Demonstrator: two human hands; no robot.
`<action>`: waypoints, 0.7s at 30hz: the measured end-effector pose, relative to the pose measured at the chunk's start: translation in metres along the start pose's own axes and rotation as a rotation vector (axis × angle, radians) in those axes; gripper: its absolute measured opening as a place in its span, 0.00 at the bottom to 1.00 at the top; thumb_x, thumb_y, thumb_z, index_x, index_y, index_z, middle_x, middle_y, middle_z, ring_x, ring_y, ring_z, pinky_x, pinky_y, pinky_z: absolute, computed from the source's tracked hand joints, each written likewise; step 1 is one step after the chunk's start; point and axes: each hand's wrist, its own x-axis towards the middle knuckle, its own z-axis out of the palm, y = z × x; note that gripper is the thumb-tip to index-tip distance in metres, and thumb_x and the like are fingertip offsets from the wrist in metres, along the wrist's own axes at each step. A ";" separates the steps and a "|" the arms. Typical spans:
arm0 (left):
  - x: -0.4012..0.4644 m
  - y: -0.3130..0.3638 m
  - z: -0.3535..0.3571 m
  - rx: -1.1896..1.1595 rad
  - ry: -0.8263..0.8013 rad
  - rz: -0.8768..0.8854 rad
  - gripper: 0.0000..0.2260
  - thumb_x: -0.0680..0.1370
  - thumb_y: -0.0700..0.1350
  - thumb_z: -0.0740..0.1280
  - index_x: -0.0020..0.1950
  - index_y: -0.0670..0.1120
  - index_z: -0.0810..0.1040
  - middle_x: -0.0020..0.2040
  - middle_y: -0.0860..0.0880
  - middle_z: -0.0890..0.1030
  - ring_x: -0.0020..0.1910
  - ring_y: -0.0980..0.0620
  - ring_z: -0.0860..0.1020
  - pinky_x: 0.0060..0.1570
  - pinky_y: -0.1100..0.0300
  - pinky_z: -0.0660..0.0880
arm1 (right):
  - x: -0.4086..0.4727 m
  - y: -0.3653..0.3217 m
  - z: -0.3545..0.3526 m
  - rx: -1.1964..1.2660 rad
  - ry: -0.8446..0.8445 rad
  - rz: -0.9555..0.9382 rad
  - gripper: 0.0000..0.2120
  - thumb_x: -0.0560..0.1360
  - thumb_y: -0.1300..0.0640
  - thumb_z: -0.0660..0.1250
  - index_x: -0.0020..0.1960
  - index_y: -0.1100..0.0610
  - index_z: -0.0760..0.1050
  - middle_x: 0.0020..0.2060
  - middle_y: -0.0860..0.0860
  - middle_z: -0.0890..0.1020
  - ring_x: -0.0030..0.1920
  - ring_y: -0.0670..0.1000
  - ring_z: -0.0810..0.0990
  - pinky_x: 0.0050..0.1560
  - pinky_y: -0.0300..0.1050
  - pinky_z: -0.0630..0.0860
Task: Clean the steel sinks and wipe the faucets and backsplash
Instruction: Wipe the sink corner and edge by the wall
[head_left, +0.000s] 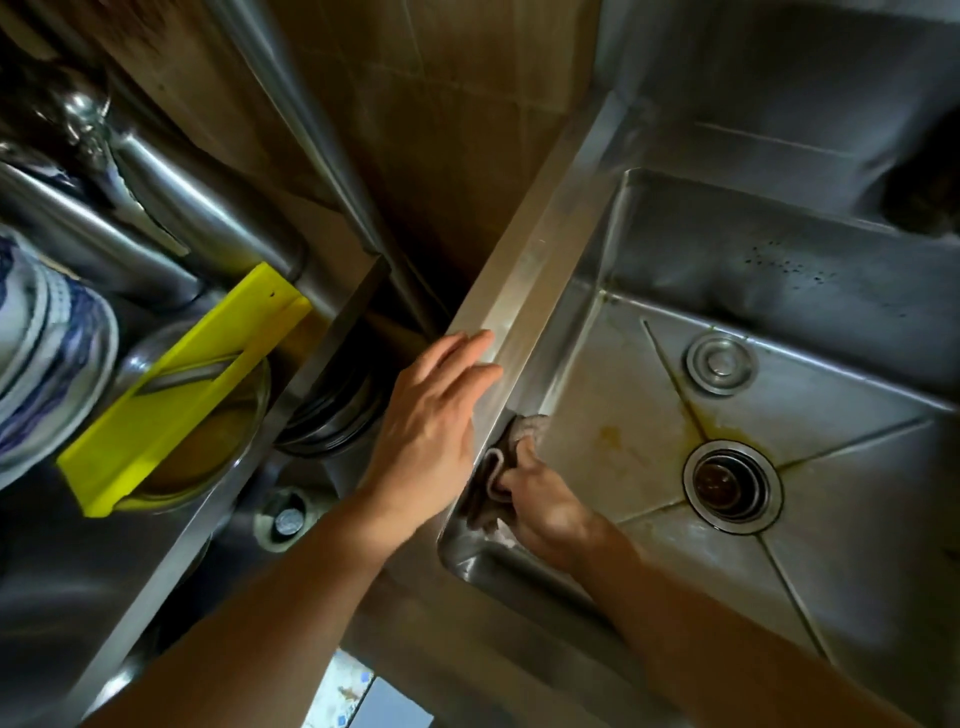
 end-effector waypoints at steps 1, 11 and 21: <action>0.000 0.000 -0.002 -0.024 0.003 -0.002 0.21 0.69 0.26 0.61 0.60 0.40 0.77 0.69 0.45 0.72 0.70 0.47 0.66 0.67 0.47 0.67 | -0.011 -0.001 0.001 -0.038 -0.036 -0.036 0.25 0.70 0.62 0.58 0.66 0.52 0.59 0.43 0.61 0.74 0.42 0.61 0.77 0.39 0.60 0.76; -0.048 -0.002 -0.015 0.098 -0.058 -0.030 0.26 0.67 0.31 0.61 0.64 0.44 0.75 0.73 0.48 0.67 0.70 0.45 0.66 0.67 0.50 0.66 | -0.036 0.001 0.012 -0.243 -0.093 -0.060 0.21 0.81 0.62 0.50 0.73 0.64 0.54 0.64 0.60 0.72 0.54 0.50 0.72 0.48 0.39 0.73; -0.049 -0.001 -0.009 0.106 0.032 -0.014 0.20 0.73 0.32 0.56 0.63 0.41 0.77 0.72 0.45 0.69 0.69 0.44 0.67 0.69 0.51 0.65 | 0.028 0.029 -0.003 -0.197 -0.088 0.173 0.28 0.73 0.78 0.52 0.70 0.59 0.56 0.58 0.66 0.73 0.50 0.59 0.78 0.50 0.54 0.80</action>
